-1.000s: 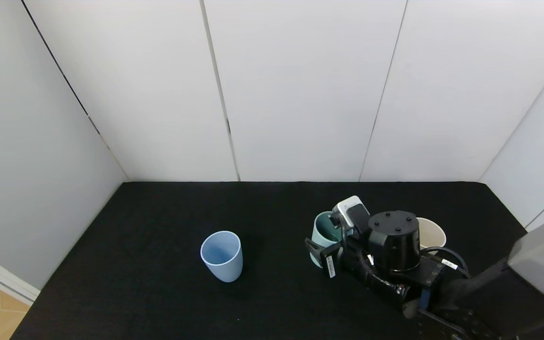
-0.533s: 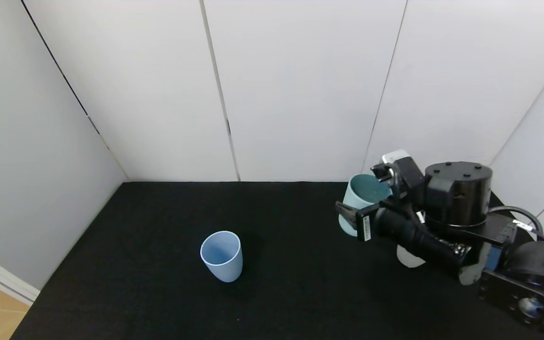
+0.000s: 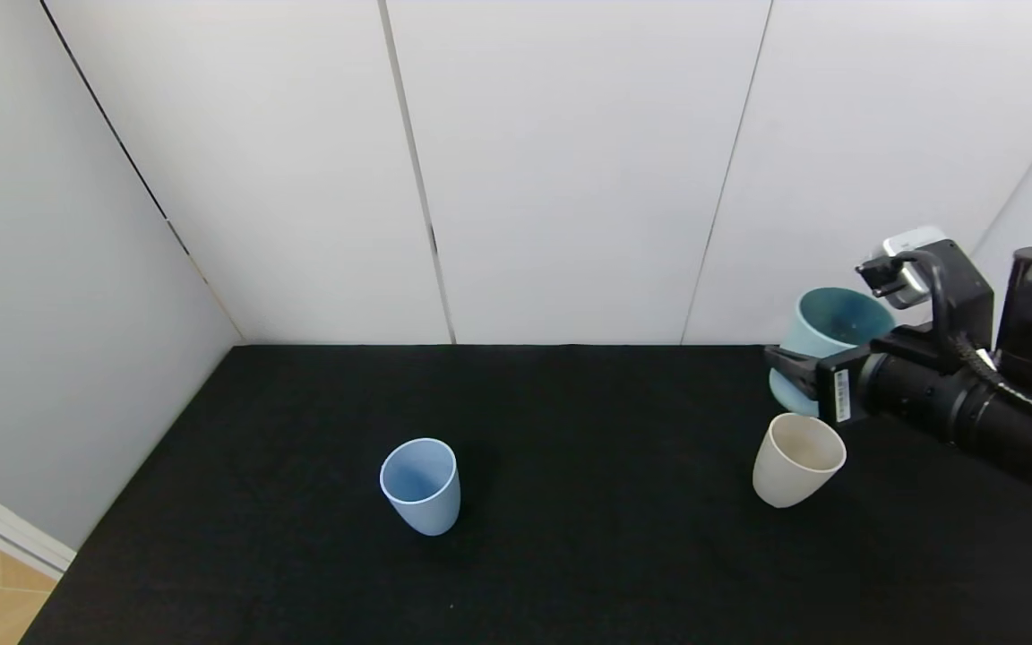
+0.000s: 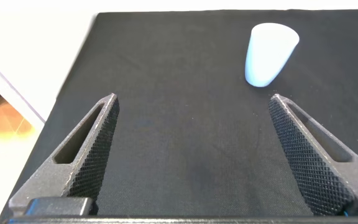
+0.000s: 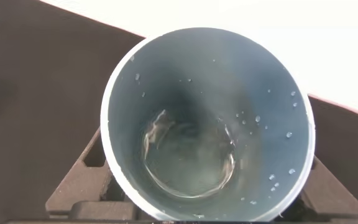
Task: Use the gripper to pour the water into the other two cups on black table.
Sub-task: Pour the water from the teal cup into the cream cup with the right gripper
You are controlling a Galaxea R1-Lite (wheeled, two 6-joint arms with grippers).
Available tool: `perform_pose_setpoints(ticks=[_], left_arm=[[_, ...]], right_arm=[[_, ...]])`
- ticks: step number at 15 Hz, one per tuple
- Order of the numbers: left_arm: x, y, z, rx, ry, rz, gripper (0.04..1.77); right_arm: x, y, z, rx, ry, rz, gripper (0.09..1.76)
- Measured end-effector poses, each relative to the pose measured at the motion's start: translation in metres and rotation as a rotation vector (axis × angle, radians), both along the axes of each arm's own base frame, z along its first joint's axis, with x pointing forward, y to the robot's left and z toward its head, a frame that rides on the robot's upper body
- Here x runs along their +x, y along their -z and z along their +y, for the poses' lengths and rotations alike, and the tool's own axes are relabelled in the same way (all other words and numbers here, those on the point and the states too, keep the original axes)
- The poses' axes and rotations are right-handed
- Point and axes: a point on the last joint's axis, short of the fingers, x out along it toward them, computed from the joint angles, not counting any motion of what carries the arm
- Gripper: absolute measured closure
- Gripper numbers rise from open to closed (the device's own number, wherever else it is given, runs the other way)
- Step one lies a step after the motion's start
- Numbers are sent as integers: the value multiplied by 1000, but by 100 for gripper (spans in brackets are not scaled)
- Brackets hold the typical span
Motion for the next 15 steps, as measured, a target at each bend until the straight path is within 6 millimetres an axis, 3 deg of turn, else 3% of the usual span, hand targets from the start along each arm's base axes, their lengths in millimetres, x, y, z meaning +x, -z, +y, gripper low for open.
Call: perform_pose_setpoints(ticks=[8,15], left_arm=[[0,0,0,0,0,0,9],[0,0,0,0,0,0,9]], right_arm=[[-9,-9,-67,-284,66,8,62],[5,5,-87,-531,67,54,62]])
